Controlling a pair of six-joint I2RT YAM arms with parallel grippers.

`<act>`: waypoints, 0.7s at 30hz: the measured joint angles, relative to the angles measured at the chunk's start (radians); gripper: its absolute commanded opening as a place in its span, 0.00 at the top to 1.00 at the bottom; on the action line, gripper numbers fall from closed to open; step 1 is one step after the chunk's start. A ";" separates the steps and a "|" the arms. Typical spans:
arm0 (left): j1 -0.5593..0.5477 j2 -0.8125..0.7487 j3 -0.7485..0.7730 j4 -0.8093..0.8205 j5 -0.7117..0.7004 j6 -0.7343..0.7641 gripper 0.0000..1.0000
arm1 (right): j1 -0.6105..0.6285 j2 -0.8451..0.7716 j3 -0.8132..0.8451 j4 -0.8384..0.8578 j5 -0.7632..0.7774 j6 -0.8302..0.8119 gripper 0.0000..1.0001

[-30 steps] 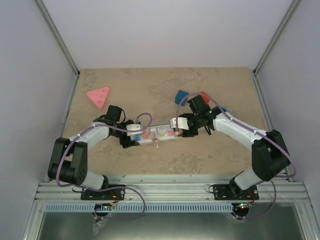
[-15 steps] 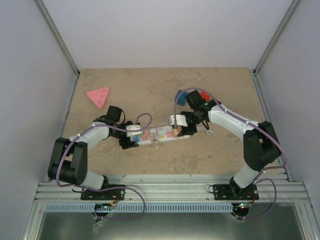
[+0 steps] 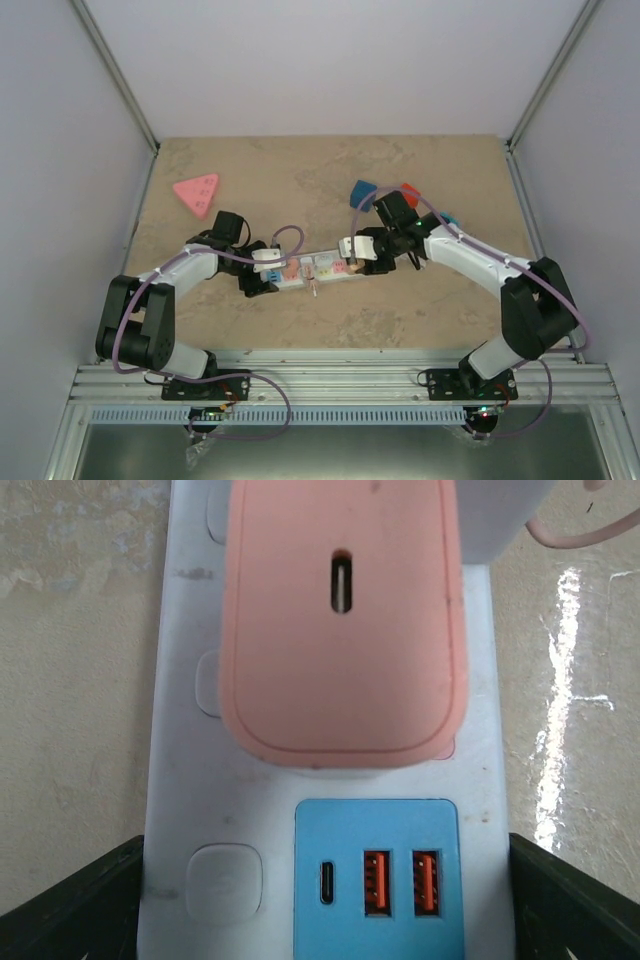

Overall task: Pull the plug off the socket
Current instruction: Remove the plug from the socket.

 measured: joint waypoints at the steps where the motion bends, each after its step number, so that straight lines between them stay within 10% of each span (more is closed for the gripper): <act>1: 0.000 0.000 0.000 0.001 0.002 0.000 1.00 | 0.002 -0.011 -0.011 0.010 0.002 -0.001 0.74; 21: -0.001 0.000 0.000 -0.008 0.012 0.005 1.00 | -0.016 0.031 0.068 -0.099 -0.051 -0.024 0.73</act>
